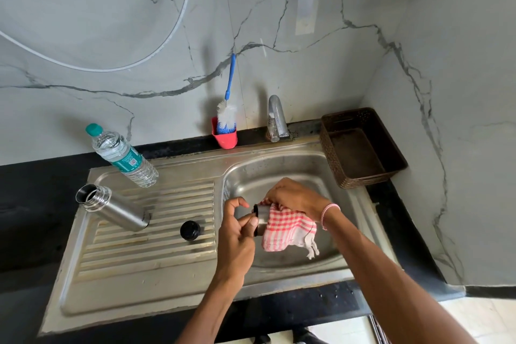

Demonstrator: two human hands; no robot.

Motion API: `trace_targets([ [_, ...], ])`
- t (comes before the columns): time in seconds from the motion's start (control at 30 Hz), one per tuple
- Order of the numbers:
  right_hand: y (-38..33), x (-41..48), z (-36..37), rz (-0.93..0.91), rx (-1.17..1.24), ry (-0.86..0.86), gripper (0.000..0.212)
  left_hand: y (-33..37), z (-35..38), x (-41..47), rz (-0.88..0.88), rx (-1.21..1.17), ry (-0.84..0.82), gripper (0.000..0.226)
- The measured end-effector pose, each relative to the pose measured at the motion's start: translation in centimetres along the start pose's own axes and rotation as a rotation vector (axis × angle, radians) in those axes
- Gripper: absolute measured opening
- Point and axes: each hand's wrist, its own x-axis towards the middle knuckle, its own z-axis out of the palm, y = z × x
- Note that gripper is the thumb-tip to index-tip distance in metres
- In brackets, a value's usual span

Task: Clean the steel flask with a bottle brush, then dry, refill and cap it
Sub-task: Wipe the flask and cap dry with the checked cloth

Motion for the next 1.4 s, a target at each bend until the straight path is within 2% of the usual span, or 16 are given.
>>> trace_targets([
  [0.07,0.4,-0.1,0.6,-0.020,0.121,0.035,0.029,0.2,-0.4,0.3,0.004,-0.007,0.018,0.032],
  [0.1,0.7,0.0,1.4,-0.058,0.097,0.114,0.030,0.2,-0.4,0.5,0.003,0.002,0.033,0.032],
  [0.17,0.9,-0.4,3.2,-0.185,-0.143,0.331,0.028,0.2,-0.4,0.8,-0.008,0.008,0.072,0.033],
  [0.23,0.8,-1.5,4.9,-0.358,-0.440,0.511,0.036,0.4,-0.3,1.1,-0.036,-0.022,0.110,0.036],
  [0.33,0.7,-3.1,7.5,-0.556,-0.612,0.671,0.048,0.9,-0.3,1.8,-0.103,-0.202,0.168,0.041],
  [0.53,3.5,-4.4,9.3,-0.661,-0.569,0.732,0.060,2.3,0.0,1.6,-0.243,-0.581,0.275,0.043],
  [0.7,5.4,-5.6,8.5,-0.844,-0.663,0.734,0.052,2.8,-0.8,2.4,-0.429,-0.851,0.358,0.040],
  [0.87,6.6,-5.8,8.3,-0.893,-0.637,0.782,0.052,2.9,-0.9,2.5,-0.466,-0.876,0.327,0.038],
  [0.97,5.7,-5.5,8.1,-0.891,-0.615,0.831,0.048,3.0,-0.4,2.0,-0.416,-0.695,0.286,0.038],
  [1.03,4.5,-5.1,7.7,-0.814,-0.557,0.812,0.045,2.6,0.1,1.5,-0.341,-0.509,0.231,0.042],
  [1.2,1.7,-3.3,4.7,-0.439,-0.257,0.541,0.039,1.6,0.2,0.4,-0.210,-0.229,0.141,0.042],
  [1.27,1.4,-2.5,2.8,-0.304,0.020,0.399,0.032,1.4,0.0,0.3,-0.196,-0.236,0.149,0.038],
  [1.33,1.6,-2.2,1.9,-0.168,0.408,0.234,0.032,1.6,-0.2,0.5,-0.180,-0.307,0.164,0.033],
  [1.4,1.8,-2.3,2.3,-0.085,0.801,0.139,0.033,1.7,-0.5,1.0,-0.176,-0.376,0.178,0.030],
])
